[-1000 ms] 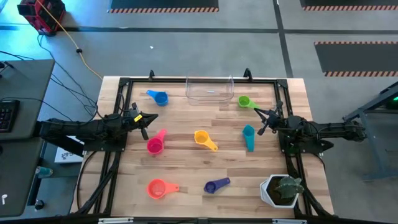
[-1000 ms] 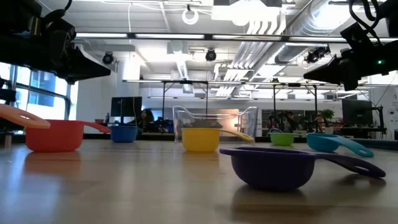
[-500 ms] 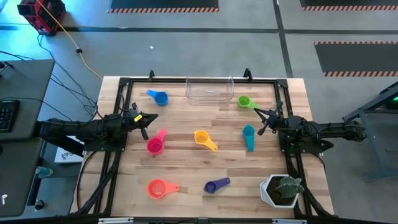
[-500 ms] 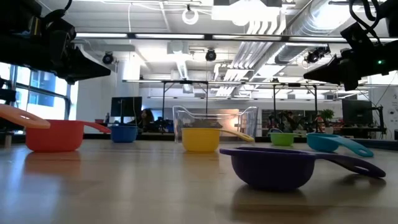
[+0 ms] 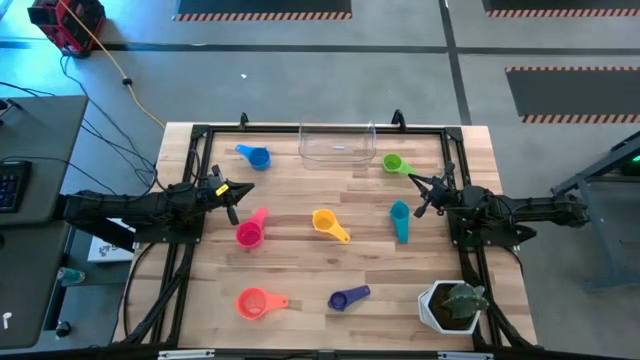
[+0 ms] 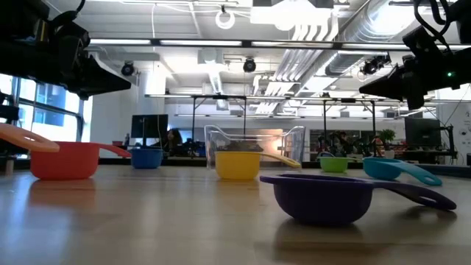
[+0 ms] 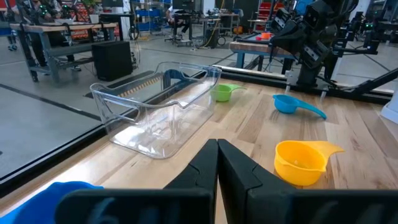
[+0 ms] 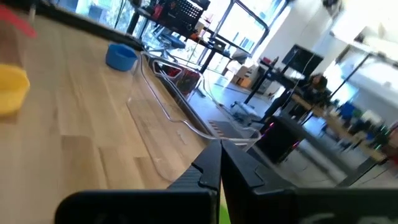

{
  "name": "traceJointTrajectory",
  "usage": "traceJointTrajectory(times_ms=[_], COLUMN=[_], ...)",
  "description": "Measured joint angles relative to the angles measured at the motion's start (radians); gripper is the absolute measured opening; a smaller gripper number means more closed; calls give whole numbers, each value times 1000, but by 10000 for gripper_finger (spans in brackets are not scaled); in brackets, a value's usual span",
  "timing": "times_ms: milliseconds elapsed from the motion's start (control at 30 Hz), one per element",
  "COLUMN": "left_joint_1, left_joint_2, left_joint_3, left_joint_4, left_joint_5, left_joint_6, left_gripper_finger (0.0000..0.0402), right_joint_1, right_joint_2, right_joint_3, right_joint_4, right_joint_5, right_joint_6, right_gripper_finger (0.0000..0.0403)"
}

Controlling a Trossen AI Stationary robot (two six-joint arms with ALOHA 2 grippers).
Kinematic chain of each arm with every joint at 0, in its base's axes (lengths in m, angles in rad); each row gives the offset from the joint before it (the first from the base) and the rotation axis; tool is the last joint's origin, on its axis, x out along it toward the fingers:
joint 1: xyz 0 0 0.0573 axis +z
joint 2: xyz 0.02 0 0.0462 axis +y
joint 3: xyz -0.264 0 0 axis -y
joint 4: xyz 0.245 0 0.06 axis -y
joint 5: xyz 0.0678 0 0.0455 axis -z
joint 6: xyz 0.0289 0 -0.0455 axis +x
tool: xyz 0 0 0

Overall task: Nest measuring cups in basket
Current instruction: Adjust the yellow measuring cup

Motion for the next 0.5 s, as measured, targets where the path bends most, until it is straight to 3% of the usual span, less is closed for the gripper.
traceJointTrajectory(times_ms=[500], left_joint_1=[0], left_joint_2=[0], left_joint_3=[0], left_joint_4=[0], left_joint_5=[0], left_joint_6=[-7], left_gripper_finger=[1], right_joint_1=[0], right_joint_2=[0], right_joint_3=[0], right_joint_4=[0], right_joint_5=[2], right_joint_6=[-261], right_gripper_finger=[0])
